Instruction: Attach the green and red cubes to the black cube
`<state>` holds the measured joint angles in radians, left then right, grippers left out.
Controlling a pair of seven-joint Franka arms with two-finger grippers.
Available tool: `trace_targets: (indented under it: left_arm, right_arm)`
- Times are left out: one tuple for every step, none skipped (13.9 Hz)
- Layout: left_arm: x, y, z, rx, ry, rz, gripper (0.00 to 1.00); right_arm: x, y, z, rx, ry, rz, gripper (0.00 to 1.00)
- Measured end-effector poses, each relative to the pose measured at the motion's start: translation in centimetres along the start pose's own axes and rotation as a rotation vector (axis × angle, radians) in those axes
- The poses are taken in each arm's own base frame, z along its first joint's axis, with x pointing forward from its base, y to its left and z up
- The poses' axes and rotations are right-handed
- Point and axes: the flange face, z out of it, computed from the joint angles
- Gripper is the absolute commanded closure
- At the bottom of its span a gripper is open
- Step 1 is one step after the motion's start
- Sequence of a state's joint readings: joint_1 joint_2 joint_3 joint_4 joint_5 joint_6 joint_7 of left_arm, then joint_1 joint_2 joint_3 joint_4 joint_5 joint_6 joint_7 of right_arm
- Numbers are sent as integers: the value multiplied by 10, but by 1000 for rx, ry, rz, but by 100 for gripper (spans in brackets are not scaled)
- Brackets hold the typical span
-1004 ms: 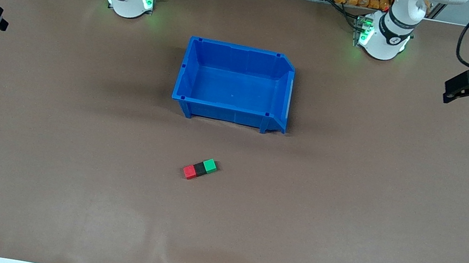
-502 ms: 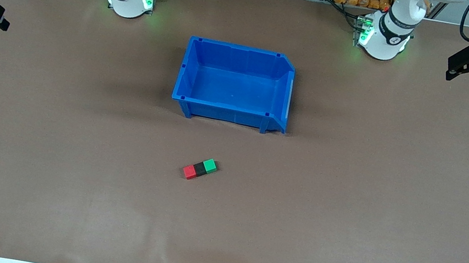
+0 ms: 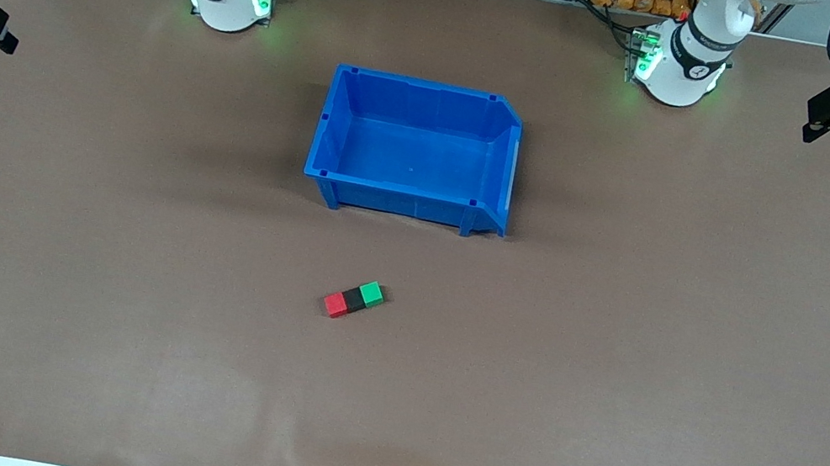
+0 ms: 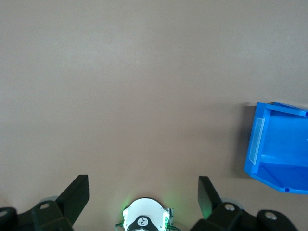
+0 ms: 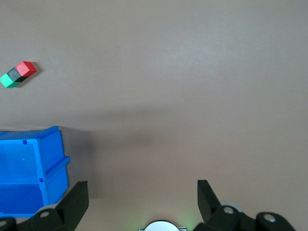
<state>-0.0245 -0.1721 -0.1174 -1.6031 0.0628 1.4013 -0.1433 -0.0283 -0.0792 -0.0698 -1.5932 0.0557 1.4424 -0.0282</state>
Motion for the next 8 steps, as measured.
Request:
trace_targets:
  left_arm:
    - [0, 0, -1, 0, 0, 1, 0]
    - [-1, 1, -1, 0, -1, 2, 0]
    - [-1, 2, -1, 1, -2, 3, 0]
    - [-1, 2, -1, 1, -4, 4, 0]
    - [-2, 2, 0, 2, -10, 3, 0]
    - [-3, 3, 0, 3, -15, -4, 0]
    - [-3, 3, 0, 3, -18, -13, 0]
    - [-3, 3, 0, 3, -19, -16, 0]
  right_arm:
    - [0, -1, 0, 0, -1, -6, 0]
    - [0, -1, 1, 0, -1, -15, 0]
    - [1, -2, 1, 0, -3, -23, 0]
    - [1, -2, 2, 0, -4, -27, 0]
    - [1, -2, 2, 0, -4, -29, 0]
    - [1, -3, 3, 0, -5, -31, 0]
    - [1, -4, 3, 0, -5, -32, 0]
    - [1, -3, 3, 0, -5, -32, 0]
